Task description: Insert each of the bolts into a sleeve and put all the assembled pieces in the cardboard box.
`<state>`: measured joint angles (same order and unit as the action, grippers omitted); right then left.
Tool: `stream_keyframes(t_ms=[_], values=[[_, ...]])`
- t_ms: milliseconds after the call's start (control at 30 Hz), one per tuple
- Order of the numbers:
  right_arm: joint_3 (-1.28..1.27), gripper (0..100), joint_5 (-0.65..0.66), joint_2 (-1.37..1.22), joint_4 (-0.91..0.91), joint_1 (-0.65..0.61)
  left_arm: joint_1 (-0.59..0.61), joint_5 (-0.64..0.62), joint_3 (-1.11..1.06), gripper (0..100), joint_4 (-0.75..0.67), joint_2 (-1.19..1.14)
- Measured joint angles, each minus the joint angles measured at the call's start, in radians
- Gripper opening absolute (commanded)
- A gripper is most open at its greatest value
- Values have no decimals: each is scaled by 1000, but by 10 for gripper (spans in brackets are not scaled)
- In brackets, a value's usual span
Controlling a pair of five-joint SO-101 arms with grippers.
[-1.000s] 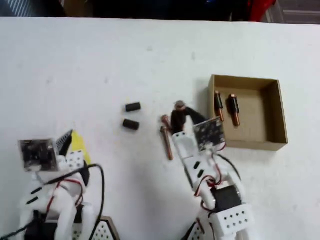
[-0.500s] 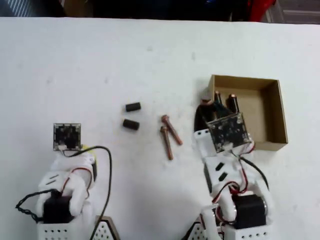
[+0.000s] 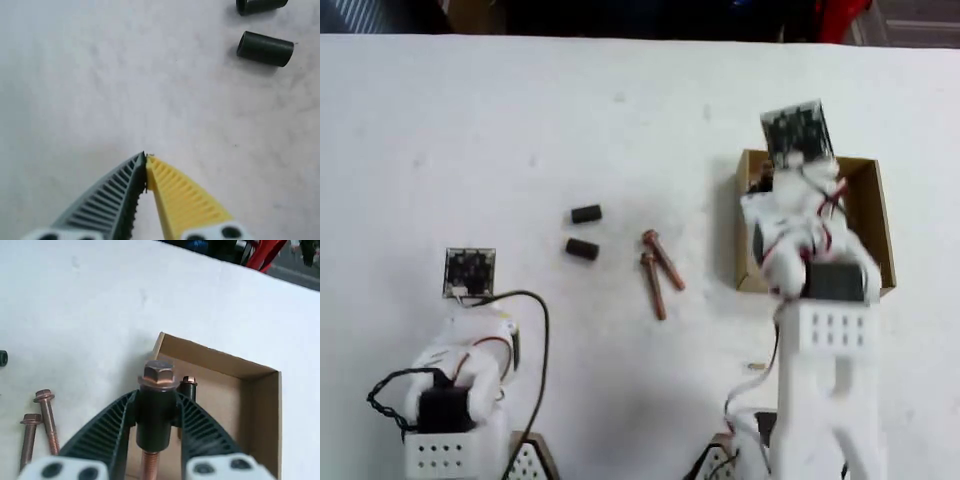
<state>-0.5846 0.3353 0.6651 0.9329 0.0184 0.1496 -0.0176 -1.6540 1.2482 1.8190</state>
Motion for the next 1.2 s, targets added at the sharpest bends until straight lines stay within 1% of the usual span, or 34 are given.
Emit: stream_keyframes(t_ms=[167,400,600,800,1200], values=[[167,17,0,-298,0,49,0,0,0,23,31,3],[404,17,0,-692,0,141,0,-2,-40,23,34,3],[569,17,2,-942,0,207,0,0,-40,23,34,3],[651,17,100,-1086,0,227,0,0,-40,23,34,3],[677,19,117,-1137,0,226,0,0,-40,23,34,3]])
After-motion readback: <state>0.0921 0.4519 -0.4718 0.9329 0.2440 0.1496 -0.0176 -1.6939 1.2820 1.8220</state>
